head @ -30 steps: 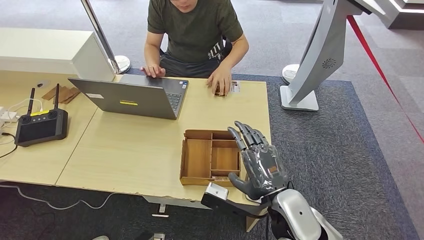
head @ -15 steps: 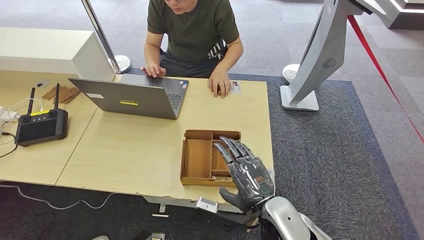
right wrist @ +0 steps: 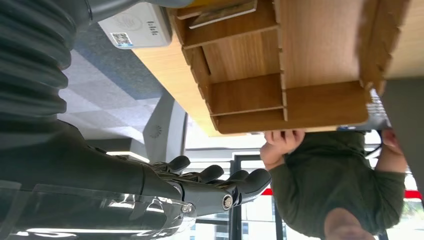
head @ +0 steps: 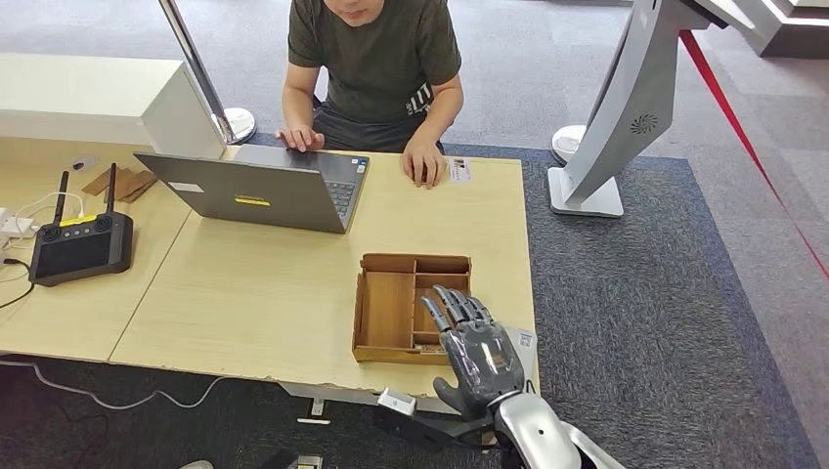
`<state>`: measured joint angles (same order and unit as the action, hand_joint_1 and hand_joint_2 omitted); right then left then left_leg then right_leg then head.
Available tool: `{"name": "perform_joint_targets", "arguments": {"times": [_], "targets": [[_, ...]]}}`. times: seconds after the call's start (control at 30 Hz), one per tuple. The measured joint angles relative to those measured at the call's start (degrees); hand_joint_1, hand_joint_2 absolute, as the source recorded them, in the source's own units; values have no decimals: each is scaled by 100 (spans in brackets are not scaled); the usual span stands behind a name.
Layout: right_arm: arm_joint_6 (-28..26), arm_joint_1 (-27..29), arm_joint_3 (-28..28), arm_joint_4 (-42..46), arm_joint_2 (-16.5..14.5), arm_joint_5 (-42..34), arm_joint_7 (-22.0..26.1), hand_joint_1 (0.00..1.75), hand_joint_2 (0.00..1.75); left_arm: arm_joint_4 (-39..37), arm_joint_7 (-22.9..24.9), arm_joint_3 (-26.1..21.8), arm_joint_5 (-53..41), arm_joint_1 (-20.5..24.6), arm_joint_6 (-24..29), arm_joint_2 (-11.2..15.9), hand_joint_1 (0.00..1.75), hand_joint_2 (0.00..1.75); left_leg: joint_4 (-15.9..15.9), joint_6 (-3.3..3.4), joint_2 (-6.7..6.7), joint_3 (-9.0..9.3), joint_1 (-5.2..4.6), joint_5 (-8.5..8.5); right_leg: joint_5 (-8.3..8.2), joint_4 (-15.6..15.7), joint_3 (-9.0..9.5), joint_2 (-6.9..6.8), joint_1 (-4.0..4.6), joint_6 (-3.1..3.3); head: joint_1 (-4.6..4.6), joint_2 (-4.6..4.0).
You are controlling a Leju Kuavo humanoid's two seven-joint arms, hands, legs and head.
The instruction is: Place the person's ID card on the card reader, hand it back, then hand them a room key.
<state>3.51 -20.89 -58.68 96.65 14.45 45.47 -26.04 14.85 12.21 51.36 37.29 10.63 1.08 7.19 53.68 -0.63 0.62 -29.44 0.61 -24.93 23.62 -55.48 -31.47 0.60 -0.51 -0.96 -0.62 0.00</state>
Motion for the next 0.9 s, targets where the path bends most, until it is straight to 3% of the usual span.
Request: {"name": "perform_joint_targets", "arguments": {"times": [0.9], "targets": [[-166, 279, 210, -851, -197, 293, -202, 0, 175, 51, 157, 0, -179, 100, 3, -28, 0, 175, 0, 0, -1, 1, 0, 0, 0, 0, -1, 0, 0, 0, 0, 0]]}}
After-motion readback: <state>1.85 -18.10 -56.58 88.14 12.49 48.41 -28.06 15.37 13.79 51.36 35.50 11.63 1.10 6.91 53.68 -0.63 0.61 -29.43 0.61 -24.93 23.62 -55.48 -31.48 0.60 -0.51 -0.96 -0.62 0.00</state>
